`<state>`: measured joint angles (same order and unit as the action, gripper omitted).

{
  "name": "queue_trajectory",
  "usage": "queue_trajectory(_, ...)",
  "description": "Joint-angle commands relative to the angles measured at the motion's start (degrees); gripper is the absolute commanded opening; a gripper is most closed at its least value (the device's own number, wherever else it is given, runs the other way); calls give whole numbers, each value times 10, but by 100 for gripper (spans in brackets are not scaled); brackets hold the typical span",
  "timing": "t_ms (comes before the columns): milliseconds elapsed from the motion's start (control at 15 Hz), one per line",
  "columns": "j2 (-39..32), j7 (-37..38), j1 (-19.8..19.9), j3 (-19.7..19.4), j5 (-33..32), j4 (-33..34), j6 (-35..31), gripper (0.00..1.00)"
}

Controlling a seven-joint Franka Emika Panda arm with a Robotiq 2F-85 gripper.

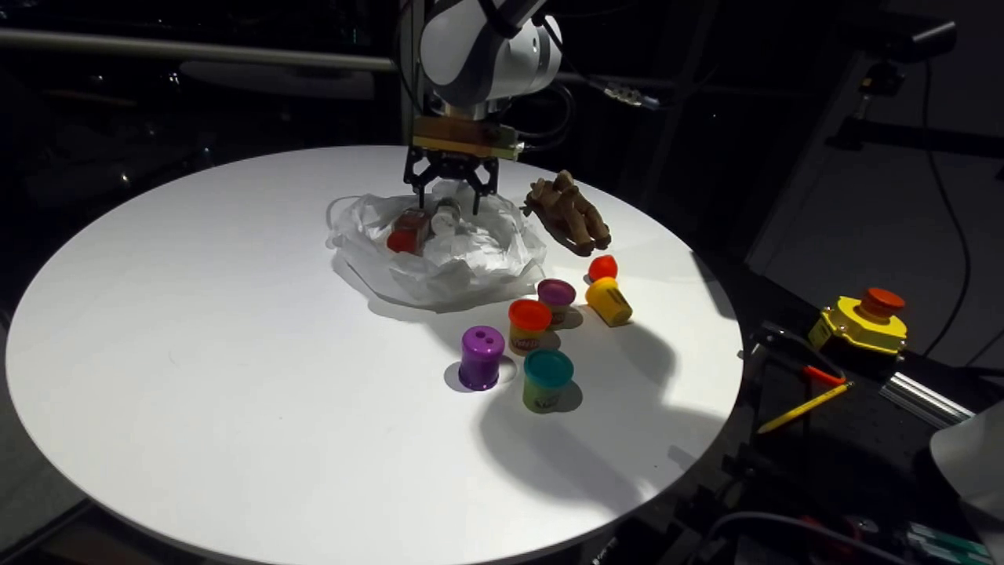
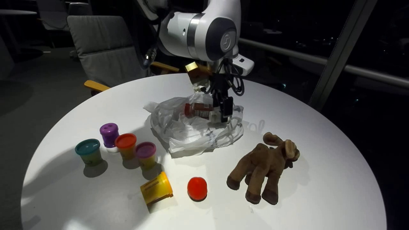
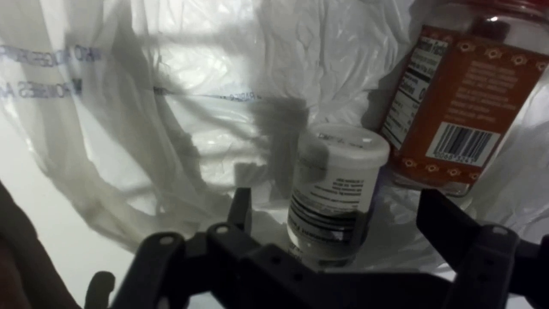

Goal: Pick up all the objects from the plastic and put them on the table

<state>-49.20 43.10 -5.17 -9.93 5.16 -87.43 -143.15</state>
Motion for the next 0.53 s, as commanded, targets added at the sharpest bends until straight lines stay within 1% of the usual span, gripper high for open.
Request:
queue_trajectory(0,-25,22,1,-5,1,45,20,73)
queue_trajectory(67,-27,24,2,-4,1,48,20,73)
queue_trajectory(200,-27,28,3,-3,3,48,21,57)
queue_trajectory(267,-26,30,3,-3,4,46,20,47)
queue_trajectory(467,-16,39,5,-1,6,32,17,26)
